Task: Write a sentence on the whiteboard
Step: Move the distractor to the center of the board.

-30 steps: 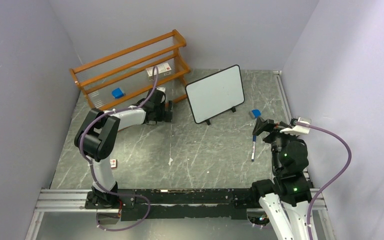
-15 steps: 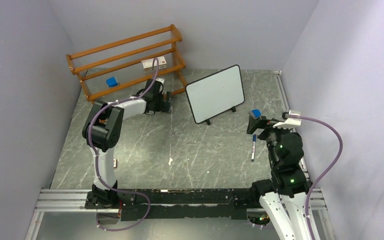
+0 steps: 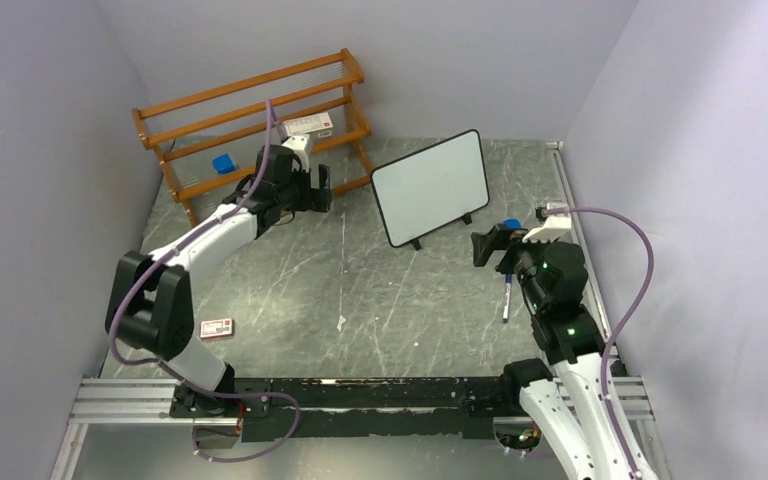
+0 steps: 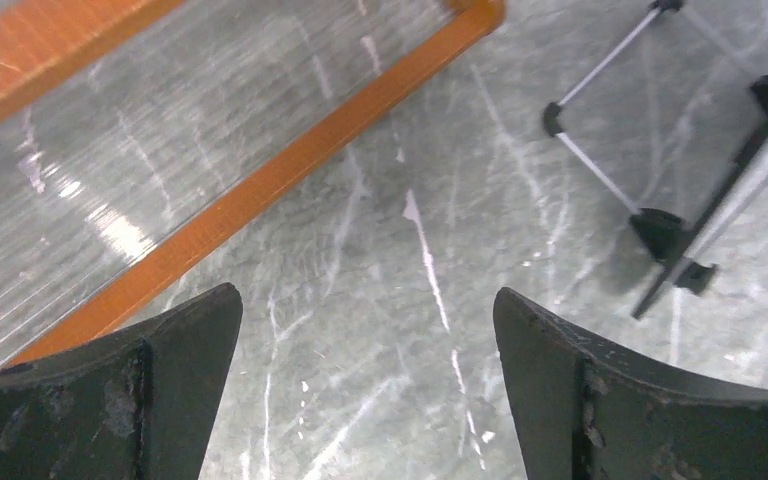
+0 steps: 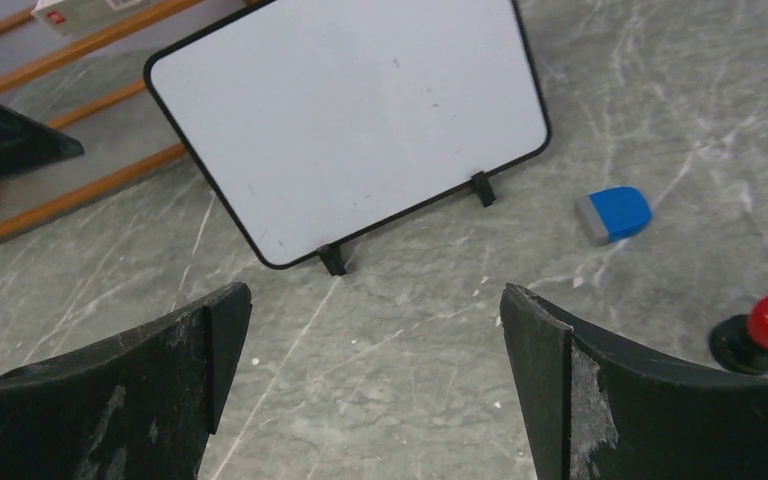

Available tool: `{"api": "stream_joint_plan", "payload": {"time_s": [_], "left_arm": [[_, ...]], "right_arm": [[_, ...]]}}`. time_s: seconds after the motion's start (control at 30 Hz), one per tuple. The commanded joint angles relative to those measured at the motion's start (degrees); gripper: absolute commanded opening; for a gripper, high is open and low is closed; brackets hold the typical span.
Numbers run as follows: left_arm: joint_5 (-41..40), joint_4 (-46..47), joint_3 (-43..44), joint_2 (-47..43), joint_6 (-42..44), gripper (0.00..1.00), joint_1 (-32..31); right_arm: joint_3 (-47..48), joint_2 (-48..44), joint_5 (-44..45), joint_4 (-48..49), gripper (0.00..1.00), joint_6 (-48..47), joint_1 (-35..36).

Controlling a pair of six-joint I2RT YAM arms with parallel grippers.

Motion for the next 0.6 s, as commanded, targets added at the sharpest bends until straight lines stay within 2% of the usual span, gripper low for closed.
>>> {"api": "stream_joint_plan", "payload": {"time_s": [0.0,0.17,0.37,0.57], "left_arm": [[4.88,-4.98,-0.97,-5.82,-0.64,1.0,0.27],[3.77,-8.96,-3.76,-15.66,1.67,1.0,0.28],[-2.91,-9.95,-10.77,-25.54,2.4,1.0,-0.45],[-8.85,-8.06,-16.86,-32.07,3.8,1.0,-2.69]], "right_arm": [[-0.21,4.39,-5.63,2.91,1.0,-0.39,0.33],[-0.38,12.55,-10.07,6.98,1.0,-1.23,0.34],[1.21,25.9,-13.31,11.84,0.99,-2.13,0.42],[4.12,38.03,-14.2,16.28,0.91,-2.4,2.95]]}}
